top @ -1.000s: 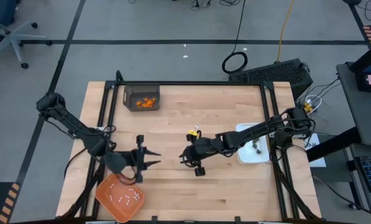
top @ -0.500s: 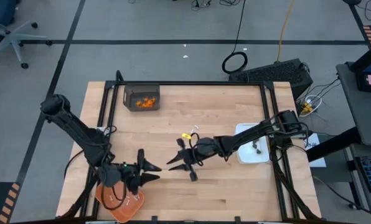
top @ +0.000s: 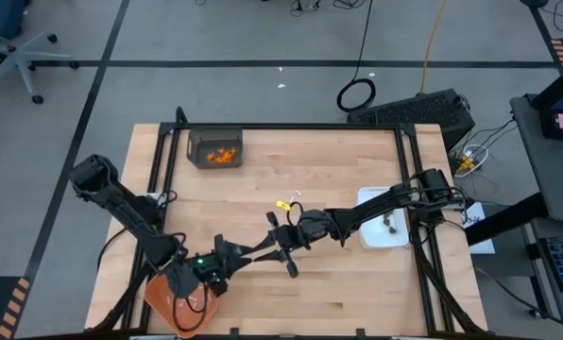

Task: Sort Halloween decoration
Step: Put the white bone toy into the orange bin

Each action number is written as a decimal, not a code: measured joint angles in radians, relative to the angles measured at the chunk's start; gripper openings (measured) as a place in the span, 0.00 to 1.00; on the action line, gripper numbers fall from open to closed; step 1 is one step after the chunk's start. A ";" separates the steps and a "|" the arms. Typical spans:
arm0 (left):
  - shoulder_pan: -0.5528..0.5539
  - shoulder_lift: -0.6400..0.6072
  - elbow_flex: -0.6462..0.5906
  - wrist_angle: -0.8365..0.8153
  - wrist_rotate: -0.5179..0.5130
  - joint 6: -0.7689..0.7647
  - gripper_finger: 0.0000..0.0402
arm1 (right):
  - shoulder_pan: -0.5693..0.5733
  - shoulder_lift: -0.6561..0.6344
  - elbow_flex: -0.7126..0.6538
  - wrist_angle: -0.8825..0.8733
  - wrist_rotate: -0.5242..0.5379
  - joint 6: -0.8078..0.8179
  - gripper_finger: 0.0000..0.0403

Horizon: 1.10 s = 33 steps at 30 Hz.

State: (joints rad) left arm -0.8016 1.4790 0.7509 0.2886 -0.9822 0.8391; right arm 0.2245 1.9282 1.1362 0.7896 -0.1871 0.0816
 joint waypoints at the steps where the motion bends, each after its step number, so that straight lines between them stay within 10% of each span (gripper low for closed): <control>1: 0.000 0.008 0.000 0.001 -0.007 0.012 0.59 | -0.002 0.000 0.000 0.002 0.000 0.007 0.16; 33: 0.029 0.038 0.000 0.051 -0.084 0.169 0.07 | -0.016 0.000 0.000 0.018 0.005 0.089 0.16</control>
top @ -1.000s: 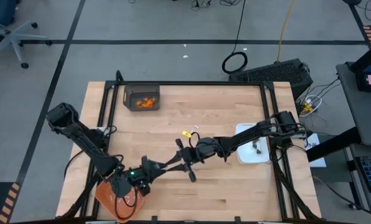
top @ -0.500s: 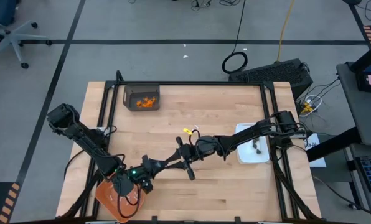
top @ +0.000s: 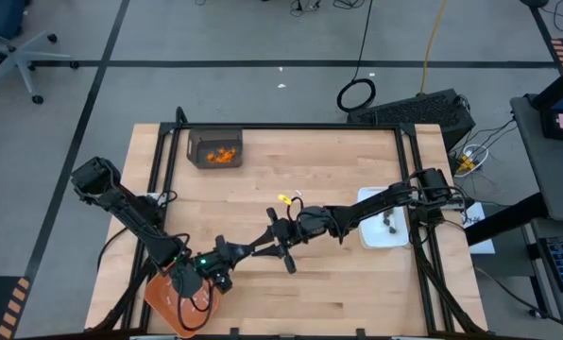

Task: Sort Halloween decoration
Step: Put the white bone toy into the orange bin

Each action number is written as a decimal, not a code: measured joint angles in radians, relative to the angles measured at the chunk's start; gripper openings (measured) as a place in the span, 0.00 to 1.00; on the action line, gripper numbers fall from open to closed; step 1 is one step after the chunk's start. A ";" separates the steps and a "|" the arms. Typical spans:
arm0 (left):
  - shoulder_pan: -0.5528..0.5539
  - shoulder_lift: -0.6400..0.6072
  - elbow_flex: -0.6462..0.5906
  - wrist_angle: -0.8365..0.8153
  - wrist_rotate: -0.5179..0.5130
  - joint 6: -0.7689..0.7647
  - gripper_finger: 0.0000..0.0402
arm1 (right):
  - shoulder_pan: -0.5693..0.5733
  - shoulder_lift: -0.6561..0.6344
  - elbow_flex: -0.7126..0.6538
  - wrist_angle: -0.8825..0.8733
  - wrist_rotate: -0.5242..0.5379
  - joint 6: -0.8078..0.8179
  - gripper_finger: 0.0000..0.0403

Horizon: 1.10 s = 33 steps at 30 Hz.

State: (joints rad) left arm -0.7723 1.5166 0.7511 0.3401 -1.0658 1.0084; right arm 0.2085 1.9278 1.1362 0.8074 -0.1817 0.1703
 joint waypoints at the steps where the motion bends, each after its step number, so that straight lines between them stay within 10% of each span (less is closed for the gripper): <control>1: 0.000 0.000 0.000 0.003 0.000 -0.001 0.05 | 0.000 0.000 0.000 0.000 0.000 -0.001 0.16; 18: -0.023 0.000 -0.001 0.029 -0.013 -0.141 0.02 | 0.007 -0.065 0.002 -0.326 0.054 0.001 0.62; 33: -0.027 0.000 -0.001 0.123 -0.086 -1.023 0.02 | 0.150 -0.015 0.002 -0.468 0.388 -0.080 0.62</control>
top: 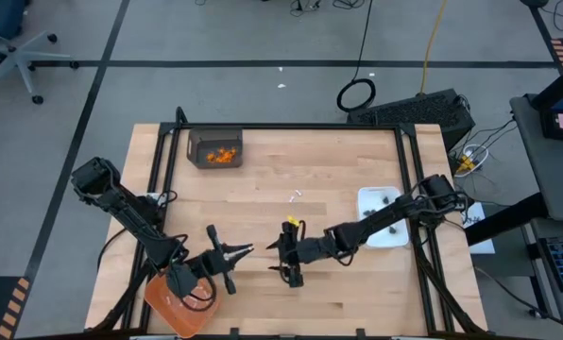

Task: Sort Halloween decoration
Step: Put the white bone toy into the orange bin

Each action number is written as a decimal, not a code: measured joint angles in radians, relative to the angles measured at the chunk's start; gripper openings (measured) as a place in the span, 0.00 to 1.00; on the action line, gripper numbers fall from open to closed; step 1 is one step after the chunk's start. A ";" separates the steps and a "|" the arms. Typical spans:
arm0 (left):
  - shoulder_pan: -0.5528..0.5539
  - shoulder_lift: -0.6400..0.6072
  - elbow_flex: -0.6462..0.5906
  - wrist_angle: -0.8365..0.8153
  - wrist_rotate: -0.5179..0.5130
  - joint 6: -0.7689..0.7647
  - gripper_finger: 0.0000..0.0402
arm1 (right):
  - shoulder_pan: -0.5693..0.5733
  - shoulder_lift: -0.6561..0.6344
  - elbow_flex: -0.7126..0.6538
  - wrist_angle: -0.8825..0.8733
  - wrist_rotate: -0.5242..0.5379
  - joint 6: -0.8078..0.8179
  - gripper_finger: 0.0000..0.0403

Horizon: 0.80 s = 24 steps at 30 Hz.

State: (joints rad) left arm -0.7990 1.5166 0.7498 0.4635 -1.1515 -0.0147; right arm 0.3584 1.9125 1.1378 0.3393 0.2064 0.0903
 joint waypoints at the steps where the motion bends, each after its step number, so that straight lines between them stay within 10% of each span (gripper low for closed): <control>1: 0.000 0.000 0.000 0.000 -0.003 -0.066 0.02 | 0.009 0.000 0.000 0.000 0.030 -0.006 0.62; 11: 0.002 0.000 0.000 -0.002 -0.004 -0.621 0.02 | 0.058 0.000 0.000 0.006 0.085 -0.025 0.61; 24: 0.001 0.000 0.000 -0.028 0.004 -0.536 0.02 | 0.095 0.001 0.000 0.007 0.084 -0.009 0.61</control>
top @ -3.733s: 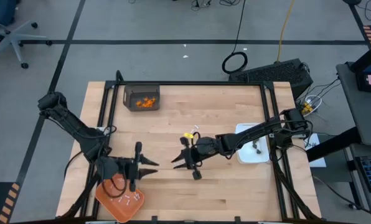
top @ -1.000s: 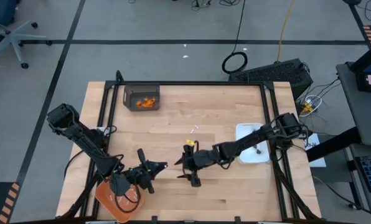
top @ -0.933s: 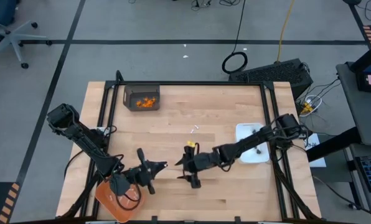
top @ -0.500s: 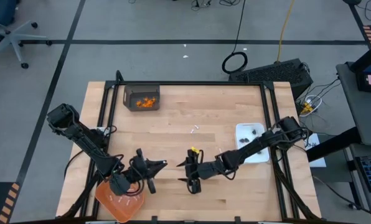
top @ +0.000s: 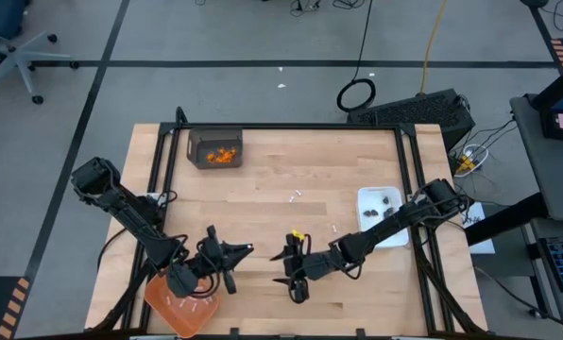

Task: Sort Halloween decoration
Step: Put the white bone toy into the orange bin

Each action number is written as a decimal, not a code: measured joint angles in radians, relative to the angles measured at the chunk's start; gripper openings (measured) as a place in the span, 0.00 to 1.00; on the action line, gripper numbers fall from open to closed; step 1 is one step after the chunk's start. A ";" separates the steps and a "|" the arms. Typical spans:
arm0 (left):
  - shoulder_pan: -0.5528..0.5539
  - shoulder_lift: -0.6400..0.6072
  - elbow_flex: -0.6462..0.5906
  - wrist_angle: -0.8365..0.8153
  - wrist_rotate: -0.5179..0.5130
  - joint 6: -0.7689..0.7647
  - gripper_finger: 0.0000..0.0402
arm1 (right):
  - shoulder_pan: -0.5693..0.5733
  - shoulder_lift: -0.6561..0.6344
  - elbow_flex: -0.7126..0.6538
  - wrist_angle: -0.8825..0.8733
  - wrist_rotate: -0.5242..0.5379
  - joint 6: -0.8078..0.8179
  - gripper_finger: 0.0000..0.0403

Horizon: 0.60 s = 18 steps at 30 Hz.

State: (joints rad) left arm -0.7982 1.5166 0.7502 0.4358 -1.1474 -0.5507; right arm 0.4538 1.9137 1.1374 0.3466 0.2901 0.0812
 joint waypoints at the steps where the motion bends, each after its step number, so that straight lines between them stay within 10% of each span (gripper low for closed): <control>1: 0.000 0.000 0.000 0.000 0.000 0.034 0.02 | 0.000 0.000 0.000 0.000 0.000 0.000 0.61; 18: -0.001 0.000 0.000 0.001 0.007 0.741 0.02 | -0.003 0.000 -0.001 0.000 0.000 -0.034 0.61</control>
State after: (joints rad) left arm -0.7990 1.5166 0.7502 0.4365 -1.1407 0.1903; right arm 0.4507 1.9139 1.1366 0.3462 0.2905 0.0475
